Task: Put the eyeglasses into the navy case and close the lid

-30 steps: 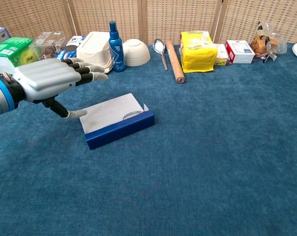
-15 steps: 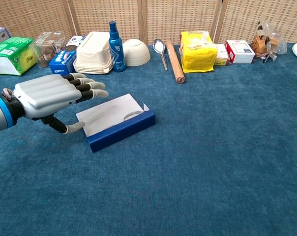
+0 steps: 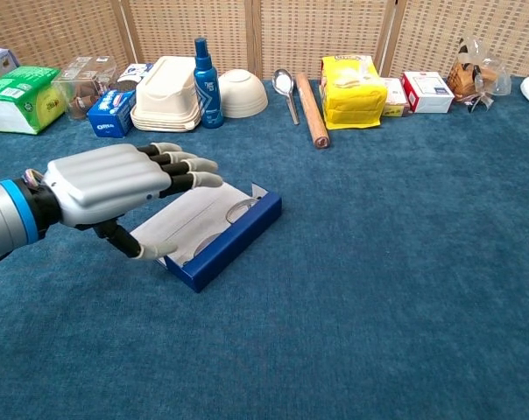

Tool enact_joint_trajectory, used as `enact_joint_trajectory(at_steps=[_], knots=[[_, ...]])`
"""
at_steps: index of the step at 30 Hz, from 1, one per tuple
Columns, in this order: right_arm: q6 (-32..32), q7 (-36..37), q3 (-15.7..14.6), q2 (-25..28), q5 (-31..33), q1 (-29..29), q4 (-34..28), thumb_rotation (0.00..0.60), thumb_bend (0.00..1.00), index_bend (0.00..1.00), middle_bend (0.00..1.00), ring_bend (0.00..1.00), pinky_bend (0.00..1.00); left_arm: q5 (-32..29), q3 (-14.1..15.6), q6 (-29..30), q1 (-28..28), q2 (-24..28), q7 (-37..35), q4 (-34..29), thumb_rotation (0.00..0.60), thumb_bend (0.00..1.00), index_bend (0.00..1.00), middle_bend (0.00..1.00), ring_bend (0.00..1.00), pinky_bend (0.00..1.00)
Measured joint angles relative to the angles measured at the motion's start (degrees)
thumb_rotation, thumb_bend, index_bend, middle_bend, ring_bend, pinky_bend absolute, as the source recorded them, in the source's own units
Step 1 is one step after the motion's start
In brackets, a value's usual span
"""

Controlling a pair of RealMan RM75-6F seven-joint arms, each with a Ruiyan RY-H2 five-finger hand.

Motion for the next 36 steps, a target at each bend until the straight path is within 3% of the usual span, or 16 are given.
enact_joint_trajectory(at_steps=[11, 14, 17, 25, 36], knots=[[0.34, 0.56, 0.05, 0.15, 0.01, -0.37, 0.45, 0.6, 0.26, 0.17, 0.32, 0.26, 0.31, 0.2, -1.98, -1.8, -2.03, -1.18, -5.11, -3.02, 0.358, 0.32, 0.06, 0.0, 0.0, 0.02], [0.45, 0.59, 0.06, 0.1, -0.08, -0.41, 0.43, 0.6, 0.26, 0.17, 0.32, 0.27, 0.31, 0.26, -3.29, -3.77, -3.84, -0.27, -9.57, -4.14, 0.323, 0.32, 0.08, 0.07, 0.01, 0.02], [0.61, 0.63, 0.01, -0.06, -0.01, -0.63, 0.5, 0.6, 0.26, 0.17, 0.32, 0.27, 0.31, 0.13, -4.88, -6.58, -6.25, 0.8, -14.19, -4.94, 0.298, 0.32, 0.08, 0.15, 0.08, 0.02], [1.33, 1.02, -0.09, -0.03, 0.37, -1.47, 0.93, 0.6, 0.27, 0.17, 0.32, 0.27, 0.31, -0.73, -7.39, -13.84, -12.07, 1.3, -23.66, -5.19, 0.284, 0.32, 0.09, 0.21, 0.16, 0.08], [1.52, 1.72, 0.01, -0.07, 0.38, -1.8, 1.41, 0.6, 0.27, 0.17, 0.32, 0.27, 0.31, -2.78, -7.68, -17.76, -15.47, -1.57, -26.35, -2.58, 0.292, 0.32, 0.11, 0.3, 0.26, 0.15]])
